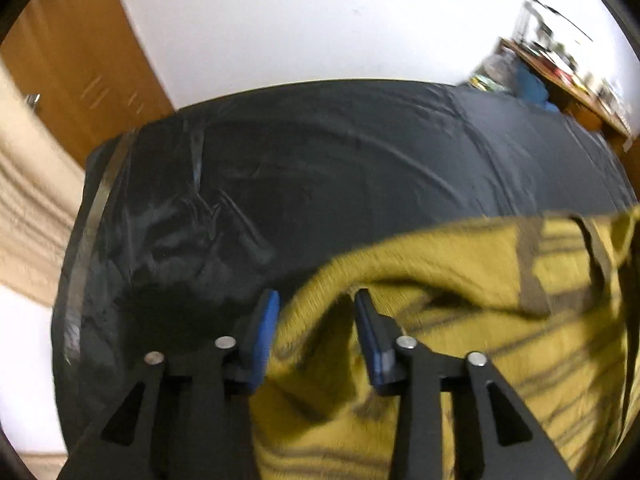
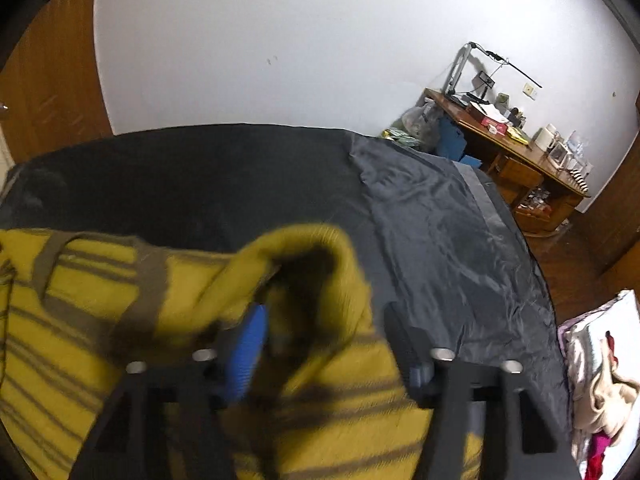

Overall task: Fold clothes
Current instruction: 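Lower the sweater onto the black surface and open both tools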

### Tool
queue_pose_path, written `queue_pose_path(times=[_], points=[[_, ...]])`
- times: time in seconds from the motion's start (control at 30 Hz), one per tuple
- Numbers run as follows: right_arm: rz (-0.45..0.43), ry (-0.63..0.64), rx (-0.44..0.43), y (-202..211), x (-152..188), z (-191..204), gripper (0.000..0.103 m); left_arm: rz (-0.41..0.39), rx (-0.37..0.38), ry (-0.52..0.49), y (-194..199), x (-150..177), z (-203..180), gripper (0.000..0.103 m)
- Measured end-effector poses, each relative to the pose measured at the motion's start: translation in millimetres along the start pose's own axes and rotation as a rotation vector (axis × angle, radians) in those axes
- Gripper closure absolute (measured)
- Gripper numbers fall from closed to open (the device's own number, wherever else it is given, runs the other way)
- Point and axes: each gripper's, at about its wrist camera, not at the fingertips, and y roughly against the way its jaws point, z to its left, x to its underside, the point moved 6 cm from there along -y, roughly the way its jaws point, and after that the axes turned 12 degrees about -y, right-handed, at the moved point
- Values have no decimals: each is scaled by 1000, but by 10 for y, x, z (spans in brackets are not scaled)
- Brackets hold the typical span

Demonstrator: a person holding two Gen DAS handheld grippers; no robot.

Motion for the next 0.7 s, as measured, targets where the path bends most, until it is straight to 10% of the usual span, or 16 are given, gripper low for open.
queue_pose_path(times=[0.33,0.7], points=[[165,219,-145,-323,394,648,38,-6,12,-332,-173,-11,-759,41],[88,36,-195,-670,-376,926,38,-23,-8,-19,-534,-504,-193,41]])
